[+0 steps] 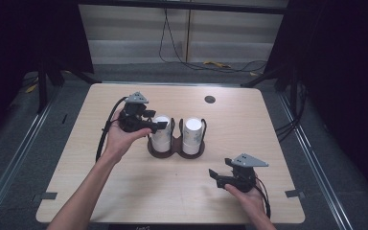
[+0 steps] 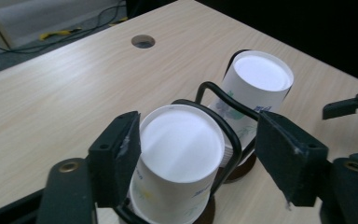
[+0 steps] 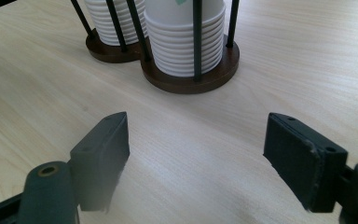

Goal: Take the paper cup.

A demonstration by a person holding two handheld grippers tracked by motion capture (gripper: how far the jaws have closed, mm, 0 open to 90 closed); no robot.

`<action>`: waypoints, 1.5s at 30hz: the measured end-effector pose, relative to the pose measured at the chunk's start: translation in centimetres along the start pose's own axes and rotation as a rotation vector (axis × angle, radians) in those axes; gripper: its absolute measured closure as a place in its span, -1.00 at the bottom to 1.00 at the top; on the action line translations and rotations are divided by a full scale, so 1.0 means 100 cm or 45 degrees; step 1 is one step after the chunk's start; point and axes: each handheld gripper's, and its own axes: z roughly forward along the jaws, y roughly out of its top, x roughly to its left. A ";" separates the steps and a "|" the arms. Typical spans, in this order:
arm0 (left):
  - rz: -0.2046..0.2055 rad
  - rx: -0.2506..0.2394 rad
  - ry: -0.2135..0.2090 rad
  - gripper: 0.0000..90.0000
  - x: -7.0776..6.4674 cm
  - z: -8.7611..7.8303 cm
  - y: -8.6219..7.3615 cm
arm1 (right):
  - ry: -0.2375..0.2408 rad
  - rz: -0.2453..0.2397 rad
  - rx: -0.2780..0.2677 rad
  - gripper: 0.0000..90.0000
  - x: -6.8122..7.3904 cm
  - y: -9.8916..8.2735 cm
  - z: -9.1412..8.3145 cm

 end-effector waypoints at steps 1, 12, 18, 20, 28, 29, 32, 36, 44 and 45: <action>0.008 0.016 0.019 -0.26 0.000 0.001 0.001 | 0.000 0.004 -0.002 -0.50 0.000 0.000 0.000; 0.072 0.092 0.096 -0.27 -0.001 0.014 0.007 | -0.013 -0.001 -0.008 -0.49 -0.001 0.000 0.000; 0.061 0.115 0.092 -0.27 0.000 0.020 0.008 | -0.012 -0.008 -0.010 -0.49 0.000 0.000 -0.001; 0.059 0.117 0.088 -0.27 0.001 0.020 0.007 | -0.011 -0.008 -0.010 -0.49 -0.001 0.000 -0.001; 0.035 0.132 0.066 -0.23 0.004 0.028 0.003 | -0.011 0.006 -0.009 -0.49 -0.001 0.000 -0.001; 0.034 0.133 0.063 -0.23 0.004 0.030 0.003 | -0.011 0.005 -0.009 -0.49 -0.001 0.000 0.000; 0.034 0.143 0.057 -0.25 0.005 0.032 0.001 | -0.009 0.004 -0.010 -0.49 -0.001 0.000 -0.001; 0.034 0.159 0.058 -0.26 0.005 0.032 0.001 | -0.010 0.005 -0.010 -0.49 -0.001 0.000 -0.001; 0.034 0.202 0.053 -0.33 0.006 0.037 -0.001 | -0.011 0.008 -0.009 -0.49 -0.001 0.000 -0.001; 0.036 0.200 0.049 -0.32 0.006 0.037 -0.002 | -0.010 0.005 -0.008 -0.49 -0.001 0.000 -0.001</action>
